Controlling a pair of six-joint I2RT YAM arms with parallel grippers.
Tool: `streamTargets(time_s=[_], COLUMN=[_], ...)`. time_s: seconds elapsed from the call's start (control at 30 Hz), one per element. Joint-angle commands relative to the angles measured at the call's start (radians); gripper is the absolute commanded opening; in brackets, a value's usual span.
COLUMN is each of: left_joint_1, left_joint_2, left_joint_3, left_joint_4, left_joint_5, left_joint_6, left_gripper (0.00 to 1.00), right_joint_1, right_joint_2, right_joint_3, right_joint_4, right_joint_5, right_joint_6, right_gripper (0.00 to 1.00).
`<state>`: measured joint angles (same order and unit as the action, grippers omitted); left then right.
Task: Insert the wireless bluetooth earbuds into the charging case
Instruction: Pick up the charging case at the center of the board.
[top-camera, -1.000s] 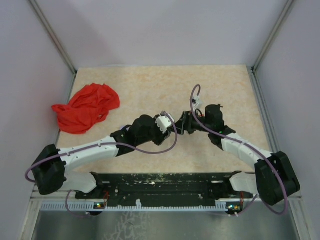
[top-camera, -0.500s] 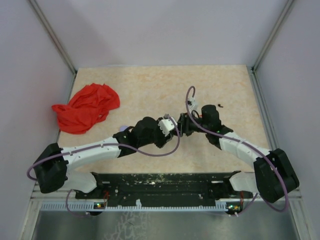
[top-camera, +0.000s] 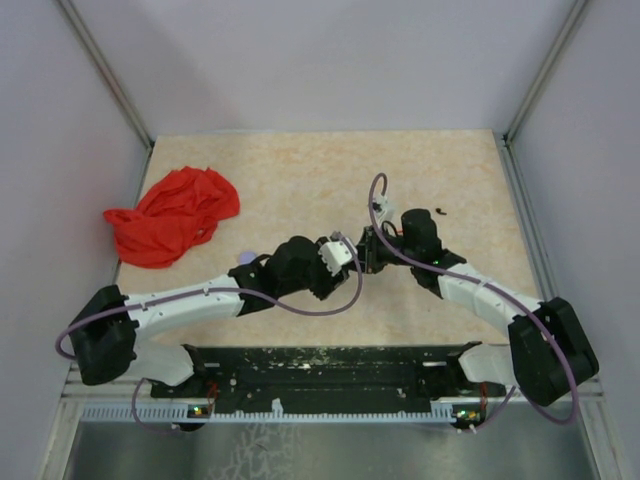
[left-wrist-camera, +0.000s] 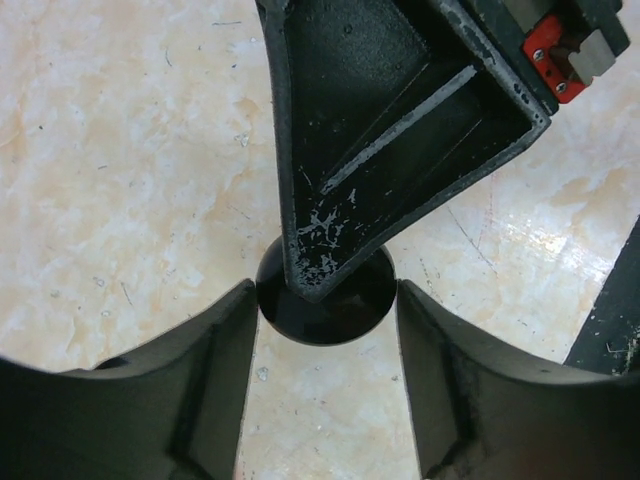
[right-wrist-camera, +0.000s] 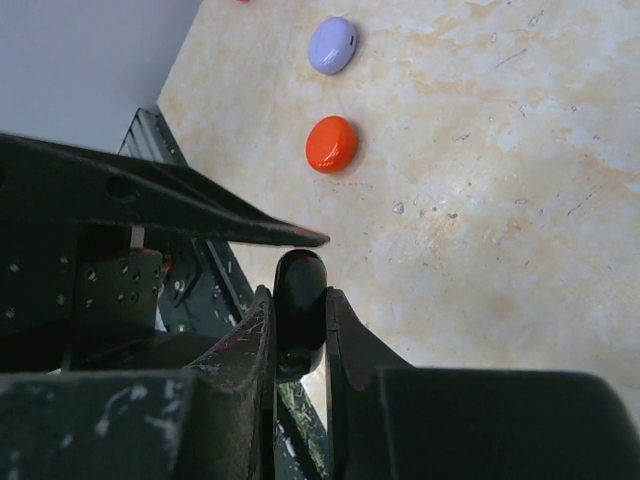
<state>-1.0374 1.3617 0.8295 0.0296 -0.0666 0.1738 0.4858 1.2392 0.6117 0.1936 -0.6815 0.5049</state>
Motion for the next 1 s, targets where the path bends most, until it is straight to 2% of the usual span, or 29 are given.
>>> streamTargets(time_s=[0.0, 0.1, 0.23, 0.3, 0.37, 0.5, 0.63, 0.77, 0.8, 0.97], left_joint_1=[-0.003, -0.001, 0.049, 0.101, 0.173, 0.319, 0.408, 0.441, 0.444, 0.45], left_joint_2=[-0.069, -0.129, -0.222, -0.274, -0.315, -0.362, -0.338, -0.274, -0.258, -0.178], left_joint_3=[-0.018, -0.071, -0.162, -0.202, -0.252, -0.375, -0.427, -0.428, -0.428, -0.413], left_joint_4=[0.049, 0.091, 0.172, 0.219, 0.3, 0.562, 0.783, 0.965, 1.003, 1.069], left_joint_5=[-0.015, -0.047, 0.039, 0.125, 0.291, 0.531, 0.67, 0.755, 0.763, 0.785], left_joint_6=[-0.027, -0.051, -0.12, -0.188, -0.276, -0.519, -0.7, -0.801, -0.871, -0.949], left_gripper=[0.67, 0.8, 0.84, 0.85, 0.86, 0.88, 0.89, 0.89, 0.89, 0.84], right_joint_1=[0.005, -0.015, -0.052, -0.067, -0.072, -0.072, -0.07, -0.06, -0.053, -0.032], right_joint_2=[-0.033, -0.057, -0.093, -0.111, -0.132, -0.146, -0.156, -0.157, -0.156, -0.157], right_joint_3=[0.055, 0.052, 0.032, 0.008, -0.012, -0.027, -0.049, -0.055, -0.054, -0.062], right_joint_4=[0.003, 0.019, 0.078, 0.154, 0.222, 0.296, 0.386, 0.452, 0.464, 0.519], right_joint_5=[-0.024, -0.031, -0.041, -0.057, -0.059, -0.049, -0.054, -0.068, -0.07, -0.077], right_joint_6=[-0.058, -0.056, -0.029, 0.022, 0.053, 0.089, 0.138, 0.175, 0.18, 0.204], right_gripper=[0.0, 0.0, 0.0, 0.0, 0.0, 0.0, 0.0, 0.0, 0.0, 0.0])
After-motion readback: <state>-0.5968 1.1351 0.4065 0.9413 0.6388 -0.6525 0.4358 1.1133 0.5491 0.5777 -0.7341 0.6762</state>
